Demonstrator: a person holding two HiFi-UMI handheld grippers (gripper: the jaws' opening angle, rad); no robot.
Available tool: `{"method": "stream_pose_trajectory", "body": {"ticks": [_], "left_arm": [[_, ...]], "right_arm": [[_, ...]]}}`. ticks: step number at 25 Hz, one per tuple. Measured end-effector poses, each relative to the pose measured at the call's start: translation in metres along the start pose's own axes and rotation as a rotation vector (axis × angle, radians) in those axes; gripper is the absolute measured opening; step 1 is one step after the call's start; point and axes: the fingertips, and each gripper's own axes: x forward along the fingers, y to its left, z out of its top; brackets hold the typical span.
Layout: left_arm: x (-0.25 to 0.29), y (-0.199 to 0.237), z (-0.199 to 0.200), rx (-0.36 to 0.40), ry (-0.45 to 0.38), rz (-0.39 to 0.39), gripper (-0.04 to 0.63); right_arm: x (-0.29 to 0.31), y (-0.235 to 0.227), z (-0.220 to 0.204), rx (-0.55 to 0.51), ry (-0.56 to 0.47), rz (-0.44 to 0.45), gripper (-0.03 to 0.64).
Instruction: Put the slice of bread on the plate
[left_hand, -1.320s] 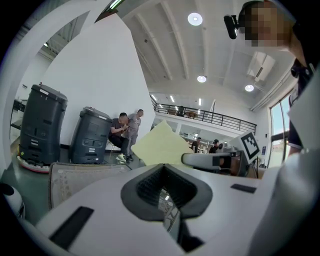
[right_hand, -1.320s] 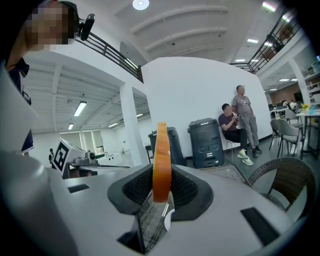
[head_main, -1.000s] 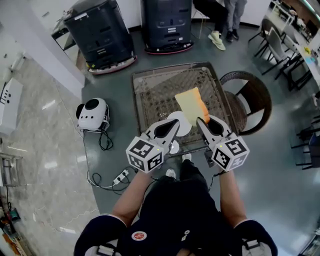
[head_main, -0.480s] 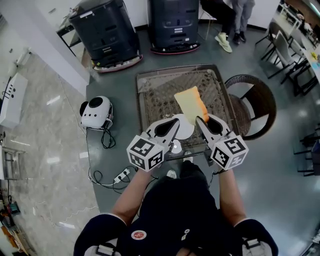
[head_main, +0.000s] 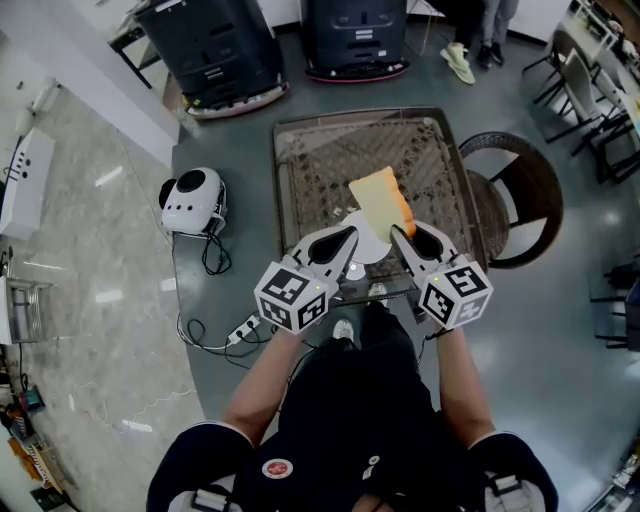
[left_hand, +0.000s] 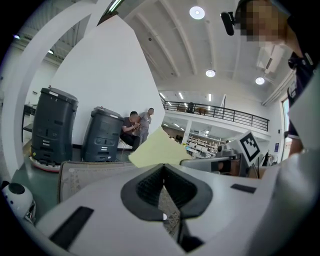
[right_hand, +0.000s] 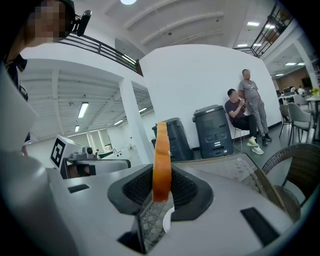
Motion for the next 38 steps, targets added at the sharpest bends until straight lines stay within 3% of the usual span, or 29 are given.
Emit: {"method": "stream_pose_trajectory", "body": {"ticks": [16, 38], "left_arm": [[0.015, 0.017, -0.059, -0.013, 0.086, 0.033, 0.006], [0.025, 0.042, -0.11, -0.07, 0.199, 0.076, 0.006]], "right_arm": [[0.034, -0.039, -0.116, 0.126, 0.186, -0.021, 0.095], [0.085, -0.056, -0.2, 0.193, 0.344, 0.006, 0.095]]}}
